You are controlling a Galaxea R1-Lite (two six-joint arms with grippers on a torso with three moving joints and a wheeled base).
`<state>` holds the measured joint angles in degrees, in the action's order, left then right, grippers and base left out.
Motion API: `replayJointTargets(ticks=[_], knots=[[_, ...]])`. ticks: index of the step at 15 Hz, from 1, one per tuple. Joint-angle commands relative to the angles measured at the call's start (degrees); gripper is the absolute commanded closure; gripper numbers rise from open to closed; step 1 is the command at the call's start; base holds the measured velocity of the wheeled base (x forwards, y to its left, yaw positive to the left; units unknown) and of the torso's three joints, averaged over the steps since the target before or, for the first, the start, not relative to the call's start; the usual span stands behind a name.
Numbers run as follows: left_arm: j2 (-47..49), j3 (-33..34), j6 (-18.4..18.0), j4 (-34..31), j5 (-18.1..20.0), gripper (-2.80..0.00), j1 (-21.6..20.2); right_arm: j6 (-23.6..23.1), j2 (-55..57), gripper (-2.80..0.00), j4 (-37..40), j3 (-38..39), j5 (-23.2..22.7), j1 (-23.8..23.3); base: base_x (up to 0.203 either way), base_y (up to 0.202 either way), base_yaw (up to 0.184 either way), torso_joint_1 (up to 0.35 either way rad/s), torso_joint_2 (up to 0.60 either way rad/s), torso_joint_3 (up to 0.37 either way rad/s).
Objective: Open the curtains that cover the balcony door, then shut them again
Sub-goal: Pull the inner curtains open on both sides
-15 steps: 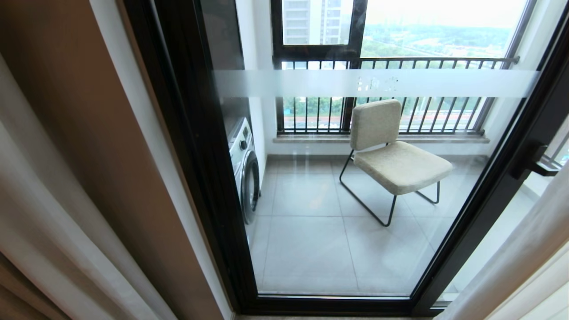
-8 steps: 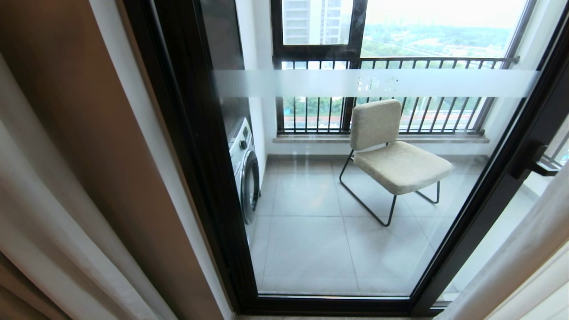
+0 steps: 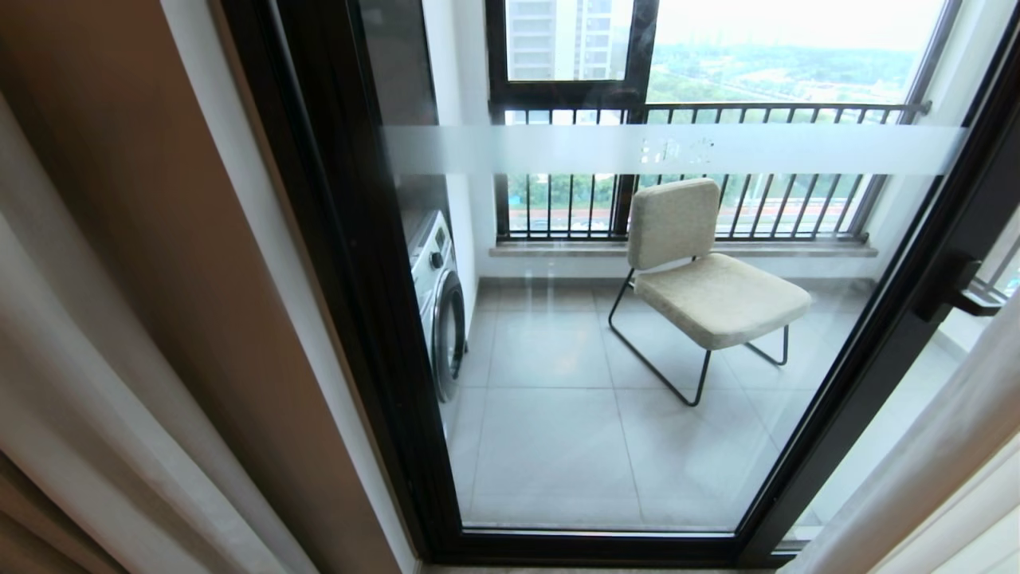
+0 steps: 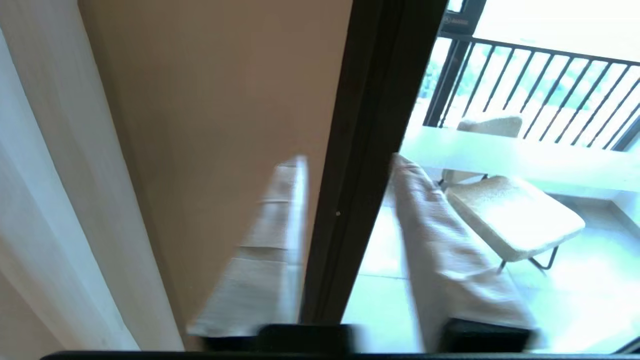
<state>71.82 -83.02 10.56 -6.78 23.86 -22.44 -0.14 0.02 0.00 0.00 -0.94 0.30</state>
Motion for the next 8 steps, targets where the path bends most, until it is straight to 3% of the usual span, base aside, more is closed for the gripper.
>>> replayJointTargets(ticks=[1,4,8], knots=[[-3.16,2.43,0.08,-0.07,0.13,0.00,1.24,-0.03,-0.02,0.00,0.00,0.00,-0.03,0.05,0.000,0.000,0.000,0.000,0.00,0.000],[-3.60,3.36,0.07,-0.07,0.13,0.00,2.56,-0.03,-0.02,0.00,0.00,0.00,-0.03,0.05,0.000,0.000,0.000,0.000,0.00,0.000],[-5.70,9.75,-0.03,-0.07,0.11,0.00,7.87,-0.03,-0.02,0.00,0.00,0.00,-0.03,0.05,0.000,0.000,0.000,0.000,0.00,0.000]])
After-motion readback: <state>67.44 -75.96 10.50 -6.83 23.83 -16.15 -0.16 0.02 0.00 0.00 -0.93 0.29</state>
